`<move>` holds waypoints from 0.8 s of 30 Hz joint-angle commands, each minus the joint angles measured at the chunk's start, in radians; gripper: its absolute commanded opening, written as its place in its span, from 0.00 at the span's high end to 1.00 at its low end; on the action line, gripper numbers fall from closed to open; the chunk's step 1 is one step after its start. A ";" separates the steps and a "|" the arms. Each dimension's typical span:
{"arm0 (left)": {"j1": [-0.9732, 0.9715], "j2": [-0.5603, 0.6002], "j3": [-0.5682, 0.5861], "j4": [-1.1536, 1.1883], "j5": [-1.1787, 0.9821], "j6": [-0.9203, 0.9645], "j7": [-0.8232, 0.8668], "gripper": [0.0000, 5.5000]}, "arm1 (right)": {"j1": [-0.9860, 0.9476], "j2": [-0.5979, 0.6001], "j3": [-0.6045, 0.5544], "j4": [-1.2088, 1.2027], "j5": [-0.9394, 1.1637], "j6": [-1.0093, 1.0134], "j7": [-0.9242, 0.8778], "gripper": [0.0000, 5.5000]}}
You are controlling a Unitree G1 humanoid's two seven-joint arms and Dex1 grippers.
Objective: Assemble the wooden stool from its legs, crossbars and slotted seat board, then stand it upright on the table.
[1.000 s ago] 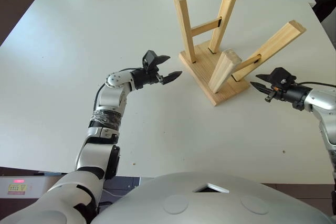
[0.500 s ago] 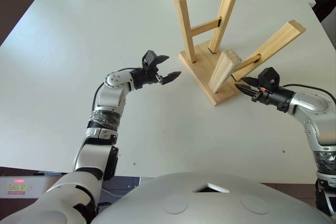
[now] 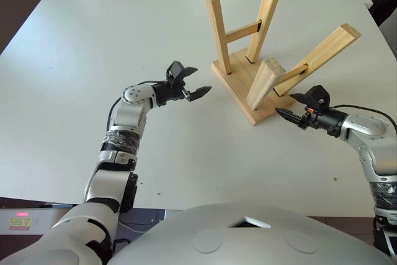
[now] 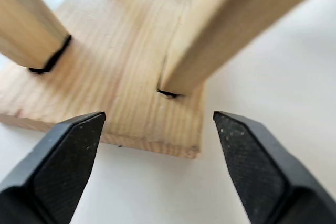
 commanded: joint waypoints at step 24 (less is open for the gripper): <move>-0.021 0.017 -0.009 0.029 0.008 -0.009 0.000 0.20 | -0.135 0.148 -0.032 0.128 0.038 0.020 -0.105 0.02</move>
